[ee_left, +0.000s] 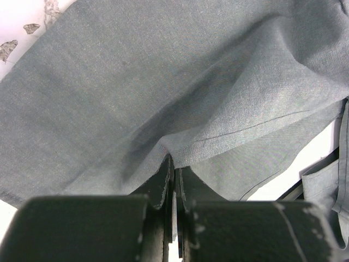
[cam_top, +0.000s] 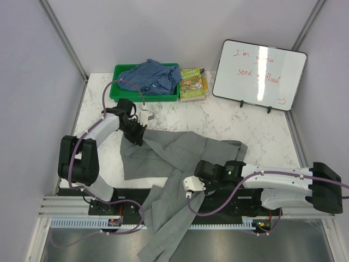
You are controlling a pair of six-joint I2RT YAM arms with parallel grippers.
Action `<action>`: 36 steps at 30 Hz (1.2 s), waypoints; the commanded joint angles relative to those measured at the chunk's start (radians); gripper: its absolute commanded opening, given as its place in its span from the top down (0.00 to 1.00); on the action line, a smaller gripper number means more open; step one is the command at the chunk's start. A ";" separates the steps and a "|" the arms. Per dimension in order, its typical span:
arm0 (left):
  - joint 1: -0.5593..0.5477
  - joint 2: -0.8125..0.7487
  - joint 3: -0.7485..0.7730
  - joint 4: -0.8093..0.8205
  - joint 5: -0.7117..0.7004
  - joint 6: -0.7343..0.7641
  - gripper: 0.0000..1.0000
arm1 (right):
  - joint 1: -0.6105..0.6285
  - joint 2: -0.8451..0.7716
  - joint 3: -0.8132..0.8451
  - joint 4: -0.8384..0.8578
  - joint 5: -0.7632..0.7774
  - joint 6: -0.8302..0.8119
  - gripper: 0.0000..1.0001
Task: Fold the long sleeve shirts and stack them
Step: Flatten the shirt out
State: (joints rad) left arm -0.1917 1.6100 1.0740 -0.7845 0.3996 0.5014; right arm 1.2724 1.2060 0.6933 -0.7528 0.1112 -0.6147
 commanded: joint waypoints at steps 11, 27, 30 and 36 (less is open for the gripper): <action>0.021 -0.104 -0.017 -0.010 -0.050 0.138 0.64 | -0.222 -0.266 0.216 -0.103 0.090 -0.036 1.00; 0.021 -0.277 -0.272 0.083 -0.163 0.307 0.43 | -0.338 -0.244 0.298 -0.095 0.090 -0.016 1.00; 0.021 -0.305 -0.331 0.148 -0.215 0.307 0.46 | -0.366 -0.246 0.311 -0.094 0.094 -0.016 1.00; 0.024 -0.358 -0.367 0.280 -0.314 0.264 0.84 | -0.430 -0.249 0.336 -0.056 0.126 -0.034 1.00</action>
State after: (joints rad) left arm -0.1741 1.3041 0.7055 -0.6575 0.1688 0.7677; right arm 0.8829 0.9638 0.9722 -0.8486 0.1890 -0.6430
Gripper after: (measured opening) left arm 0.281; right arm 0.010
